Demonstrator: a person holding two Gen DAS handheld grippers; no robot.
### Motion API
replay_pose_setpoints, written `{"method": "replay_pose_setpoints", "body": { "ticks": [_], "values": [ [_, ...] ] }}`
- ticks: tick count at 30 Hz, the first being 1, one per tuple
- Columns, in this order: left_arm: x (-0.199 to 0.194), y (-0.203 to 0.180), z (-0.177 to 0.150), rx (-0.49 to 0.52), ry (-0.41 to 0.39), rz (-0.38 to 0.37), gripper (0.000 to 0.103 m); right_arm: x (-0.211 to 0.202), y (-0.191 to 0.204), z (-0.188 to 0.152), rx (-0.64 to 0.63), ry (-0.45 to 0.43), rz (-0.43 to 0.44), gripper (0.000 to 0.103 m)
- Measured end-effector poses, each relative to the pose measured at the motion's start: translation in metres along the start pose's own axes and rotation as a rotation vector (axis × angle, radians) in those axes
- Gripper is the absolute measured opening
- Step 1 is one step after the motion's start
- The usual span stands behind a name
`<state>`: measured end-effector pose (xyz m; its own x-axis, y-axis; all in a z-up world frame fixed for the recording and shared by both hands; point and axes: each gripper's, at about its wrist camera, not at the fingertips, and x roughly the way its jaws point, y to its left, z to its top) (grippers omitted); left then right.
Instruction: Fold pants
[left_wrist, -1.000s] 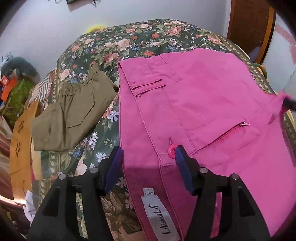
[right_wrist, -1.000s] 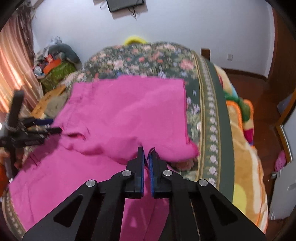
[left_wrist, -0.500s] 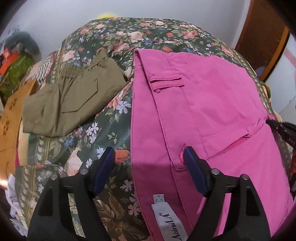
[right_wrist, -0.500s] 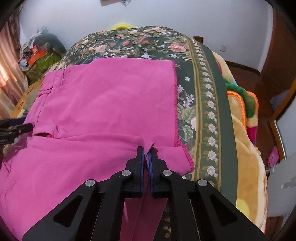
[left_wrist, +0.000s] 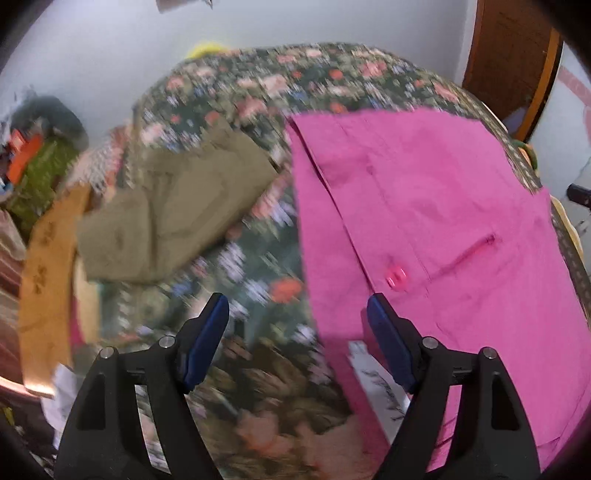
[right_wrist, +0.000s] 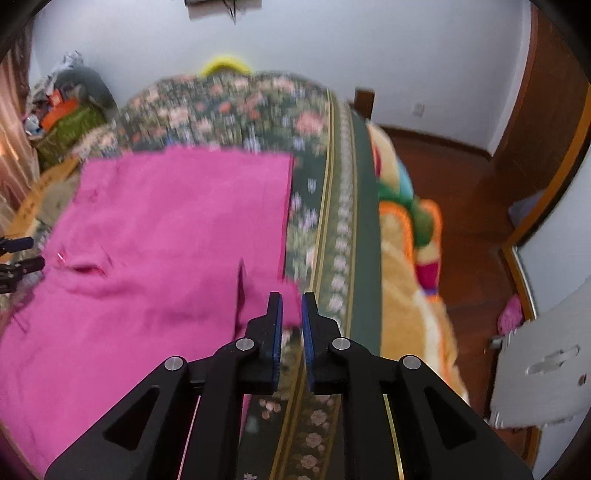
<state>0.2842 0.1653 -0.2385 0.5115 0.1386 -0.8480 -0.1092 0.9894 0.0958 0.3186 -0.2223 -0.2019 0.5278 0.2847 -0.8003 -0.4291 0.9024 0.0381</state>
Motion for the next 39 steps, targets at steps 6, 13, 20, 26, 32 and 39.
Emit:
{"method": "replay_pose_setpoints", "body": {
  "ticks": [6,13,20,26,32,39],
  "values": [
    [-0.003,0.019,0.046,-0.077,-0.068,-0.063,0.079,-0.003,0.008,0.037,0.019,-0.098,0.038,0.049],
    [0.043,0.015,0.094,-0.084,-0.05,-0.101,0.079,0.046,0.01,0.069,0.051,-0.069,0.061,0.049],
    [0.075,0.017,0.112,-0.082,-0.036,-0.086,0.079,0.1,-0.001,0.091,0.054,0.002,0.065,0.049],
    [0.09,0.012,0.114,-0.055,-0.012,-0.114,0.051,0.137,-0.003,0.101,0.095,0.009,0.108,0.048],
    [0.091,0.0,0.118,-0.046,-0.024,-0.1,0.018,0.144,0.018,0.103,0.01,-0.004,0.062,0.005],
    [0.073,0.005,0.122,-0.025,-0.051,0.007,0.011,0.125,0.028,0.111,-0.084,-0.054,-0.007,0.002]
  ]
}}
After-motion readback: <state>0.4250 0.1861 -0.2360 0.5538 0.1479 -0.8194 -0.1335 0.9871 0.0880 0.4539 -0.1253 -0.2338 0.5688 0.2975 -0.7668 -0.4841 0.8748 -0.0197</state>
